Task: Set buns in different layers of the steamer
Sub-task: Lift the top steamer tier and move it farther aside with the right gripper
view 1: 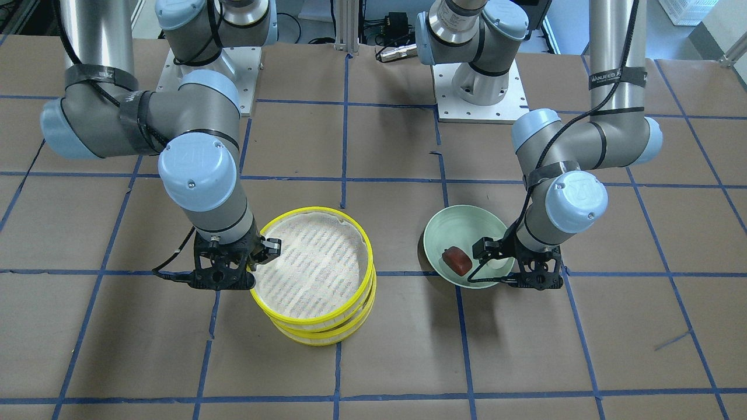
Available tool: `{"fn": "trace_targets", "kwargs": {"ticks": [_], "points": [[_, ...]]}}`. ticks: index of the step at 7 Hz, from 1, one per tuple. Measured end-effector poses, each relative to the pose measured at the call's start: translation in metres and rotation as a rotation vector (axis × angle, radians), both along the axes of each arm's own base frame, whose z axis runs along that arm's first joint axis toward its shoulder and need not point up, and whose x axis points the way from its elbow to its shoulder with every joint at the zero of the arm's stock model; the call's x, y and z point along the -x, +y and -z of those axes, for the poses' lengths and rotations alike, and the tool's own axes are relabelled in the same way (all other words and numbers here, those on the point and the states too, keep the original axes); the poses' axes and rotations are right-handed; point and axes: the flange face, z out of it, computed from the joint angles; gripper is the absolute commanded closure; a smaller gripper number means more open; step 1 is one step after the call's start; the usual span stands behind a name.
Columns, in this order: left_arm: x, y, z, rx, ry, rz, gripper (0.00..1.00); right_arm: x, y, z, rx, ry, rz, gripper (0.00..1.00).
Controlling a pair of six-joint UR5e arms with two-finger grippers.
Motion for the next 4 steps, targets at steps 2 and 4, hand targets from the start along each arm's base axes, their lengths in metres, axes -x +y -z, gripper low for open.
{"fn": "trace_targets", "kwargs": {"ticks": [2,4], "points": [[0.000,0.003,0.007,0.012,-0.009,-0.002,0.94,0.017,0.016,-0.044,-0.003,0.000,-0.047,0.92],[-0.001,0.000,-0.002,0.035,-0.016,-0.002,0.94,0.083,0.024,-0.090,-0.019,-0.014,-0.035,0.92]]}}
